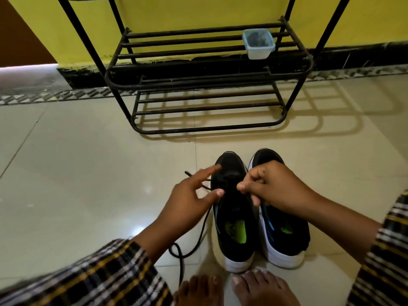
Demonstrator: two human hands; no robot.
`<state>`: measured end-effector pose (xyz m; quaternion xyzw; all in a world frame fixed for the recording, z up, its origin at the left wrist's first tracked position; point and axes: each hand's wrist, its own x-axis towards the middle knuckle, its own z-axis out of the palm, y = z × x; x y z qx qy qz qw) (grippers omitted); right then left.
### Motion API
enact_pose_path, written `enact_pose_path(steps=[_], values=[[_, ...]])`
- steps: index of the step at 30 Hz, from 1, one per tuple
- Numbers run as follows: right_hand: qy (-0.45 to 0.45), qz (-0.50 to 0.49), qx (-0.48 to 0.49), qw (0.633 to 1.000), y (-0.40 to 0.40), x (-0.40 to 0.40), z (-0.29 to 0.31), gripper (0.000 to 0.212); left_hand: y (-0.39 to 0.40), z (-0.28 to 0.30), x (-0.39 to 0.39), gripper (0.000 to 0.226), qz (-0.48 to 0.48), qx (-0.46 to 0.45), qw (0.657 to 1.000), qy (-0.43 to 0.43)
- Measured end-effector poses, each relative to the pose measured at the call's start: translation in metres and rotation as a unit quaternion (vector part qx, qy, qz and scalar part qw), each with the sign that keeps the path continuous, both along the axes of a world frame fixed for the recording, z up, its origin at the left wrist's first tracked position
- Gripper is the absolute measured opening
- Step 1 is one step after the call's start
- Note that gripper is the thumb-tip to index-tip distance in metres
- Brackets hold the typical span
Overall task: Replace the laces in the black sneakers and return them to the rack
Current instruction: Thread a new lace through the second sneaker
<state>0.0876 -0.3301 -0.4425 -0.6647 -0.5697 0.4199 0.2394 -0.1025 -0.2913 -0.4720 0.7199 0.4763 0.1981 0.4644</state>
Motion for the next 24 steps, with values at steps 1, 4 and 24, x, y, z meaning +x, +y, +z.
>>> enact_pose_path(steps=[1,4,24], values=[[0.011,-0.002,0.011,1.0,0.0,-0.002,0.001,0.024,-0.003,0.004,0.005,0.034,-0.031,0.018,0.999,0.007],[0.046,-0.005,0.025,0.999,0.001,-0.005,0.0,0.02,-0.008,0.009,0.011,0.011,-0.05,0.044,0.998,0.007],[-0.137,0.033,0.024,0.99,0.0,0.01,-0.011,0.03,-0.005,0.012,0.005,0.01,0.054,-0.024,0.997,-0.042]])
